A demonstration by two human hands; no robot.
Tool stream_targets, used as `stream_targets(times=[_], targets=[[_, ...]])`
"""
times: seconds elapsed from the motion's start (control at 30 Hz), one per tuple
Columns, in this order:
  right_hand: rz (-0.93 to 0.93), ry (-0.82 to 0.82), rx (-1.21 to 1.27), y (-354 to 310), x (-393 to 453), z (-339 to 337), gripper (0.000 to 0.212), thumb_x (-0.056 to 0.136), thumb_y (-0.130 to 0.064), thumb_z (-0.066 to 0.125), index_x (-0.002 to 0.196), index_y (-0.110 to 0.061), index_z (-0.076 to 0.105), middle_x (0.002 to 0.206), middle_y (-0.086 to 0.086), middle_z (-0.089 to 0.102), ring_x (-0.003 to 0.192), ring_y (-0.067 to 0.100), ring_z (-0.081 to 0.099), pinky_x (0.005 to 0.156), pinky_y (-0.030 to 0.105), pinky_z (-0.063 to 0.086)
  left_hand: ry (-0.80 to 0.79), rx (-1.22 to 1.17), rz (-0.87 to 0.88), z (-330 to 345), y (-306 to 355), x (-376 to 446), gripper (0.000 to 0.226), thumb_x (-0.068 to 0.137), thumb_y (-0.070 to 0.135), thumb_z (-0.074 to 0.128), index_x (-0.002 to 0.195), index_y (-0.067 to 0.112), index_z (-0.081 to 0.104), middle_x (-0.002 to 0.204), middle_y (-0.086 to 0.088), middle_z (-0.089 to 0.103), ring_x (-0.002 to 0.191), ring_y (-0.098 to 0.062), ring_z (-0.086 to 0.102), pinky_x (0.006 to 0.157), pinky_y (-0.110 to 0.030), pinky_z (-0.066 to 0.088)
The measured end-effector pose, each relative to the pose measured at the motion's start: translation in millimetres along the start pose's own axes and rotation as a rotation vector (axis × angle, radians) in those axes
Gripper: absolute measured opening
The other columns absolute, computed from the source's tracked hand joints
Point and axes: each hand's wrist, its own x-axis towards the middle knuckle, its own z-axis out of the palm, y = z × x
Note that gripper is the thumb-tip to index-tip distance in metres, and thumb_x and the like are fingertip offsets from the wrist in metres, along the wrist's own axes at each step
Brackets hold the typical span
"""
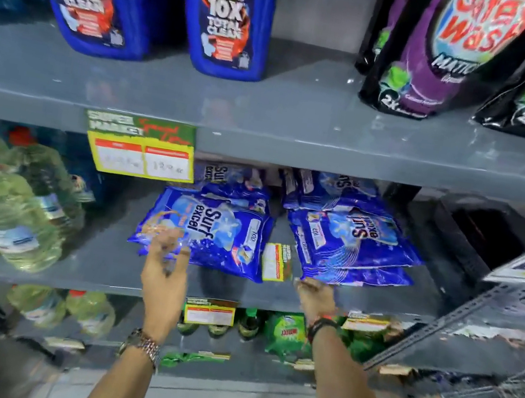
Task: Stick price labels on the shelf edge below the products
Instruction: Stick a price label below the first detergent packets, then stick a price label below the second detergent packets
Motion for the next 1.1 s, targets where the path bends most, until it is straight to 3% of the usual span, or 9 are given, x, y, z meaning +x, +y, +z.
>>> stream_targets(times=[0.07,0.13,0.2,0.37,0.5,0.63,0.8,0.9,1.1], targets=[[-0.005,0.12,-0.04,4,8,12,0.028,0.085,-0.019,0.062,0.059,-0.013,0.053,0.073,0.01,0.06,0.093,0.028,0.062,0.081,0.036,0.047,-0.084,0.027,-0.082,14,-9,-2,0.022,0.091,0.0,0.051,0.108,0.013,0.056,0.11,-0.003,0.061,0.094,0.0,0.059,0.075,-0.004,0.043],[0.069,0.206,-0.022,5,14,22,0.024,0.075,-0.03,0.071,0.08,-0.007,0.067,0.095,0.016,0.072,0.102,0.034,0.065,0.089,0.042,0.051,-0.126,0.045,-0.121,28,-16,-2,0.019,0.091,-0.002,0.051,0.109,0.001,0.057,0.109,-0.005,0.062,0.099,-0.006,0.06,0.082,-0.007,0.045],[0.141,0.266,0.0,5,14,30,0.035,0.068,-0.037,0.077,0.088,-0.01,0.065,0.101,0.016,0.072,0.107,0.034,0.061,0.093,0.044,0.05,-0.125,0.064,-0.132,40,-20,-4,0.016,0.09,-0.002,0.051,0.105,-0.001,0.058,0.11,-0.004,0.063,0.104,-0.017,0.058,0.09,-0.015,0.047],[0.209,0.372,0.079,-5,6,41,0.057,0.07,-0.034,0.078,0.108,-0.006,0.046,0.111,0.019,0.064,0.117,0.035,0.05,0.094,0.043,0.04,-0.111,0.034,-0.232,61,-17,-18,0.023,0.091,0.003,0.052,0.112,0.006,0.06,0.11,-0.002,0.065,0.104,-0.014,0.06,0.081,-0.012,0.046],[0.319,0.347,0.154,-11,11,42,0.068,0.072,-0.03,0.077,0.12,-0.001,0.038,0.125,0.024,0.053,0.117,0.04,0.05,0.098,0.045,0.042,-0.111,0.022,-0.267,60,-13,-20,0.023,0.091,0.004,0.052,0.112,0.008,0.06,0.11,-0.002,0.065,0.1,-0.009,0.06,0.079,-0.012,0.047],[0.368,0.323,0.205,-10,14,43,0.064,0.074,-0.028,0.075,0.119,0.0,0.039,0.124,0.024,0.055,0.113,0.042,0.054,0.095,0.046,0.045,-0.101,0.025,-0.253,51,-13,-13,0.021,0.091,0.004,0.052,0.109,0.006,0.062,0.103,0.005,0.066,0.099,-0.009,0.061,0.073,-0.005,0.047],[0.363,0.278,0.438,-6,6,41,0.047,0.079,-0.017,0.072,0.113,0.0,0.046,0.114,0.019,0.063,0.107,0.038,0.06,0.089,0.04,0.047,-0.171,0.022,-0.318,45,-8,-3,0.021,0.092,0.005,0.052,0.11,0.003,0.062,0.097,0.012,0.065,0.085,0.009,0.061,0.073,-0.007,0.049],[0.304,0.134,0.527,-2,-3,41,0.026,0.078,-0.011,0.072,0.097,-0.002,0.056,0.112,0.018,0.064,0.106,0.037,0.06,0.086,0.037,0.044,-0.289,0.054,-0.36,45,-5,4,0.023,0.092,0.008,0.052,0.113,0.006,0.063,0.107,0.003,0.065,0.093,0.003,0.057,0.063,-0.002,0.046],[0.196,-0.145,0.649,-18,-12,-1,0.05,0.078,0.006,0.067,0.121,0.006,0.041,0.116,0.028,0.062,0.108,0.035,0.062,0.096,0.046,0.047,-0.466,0.159,-0.43,45,8,29,0.031,0.092,0.006,0.052,0.123,0.005,0.059,0.123,-0.007,0.062,0.103,-0.01,0.054,0.078,-0.012,0.041]])
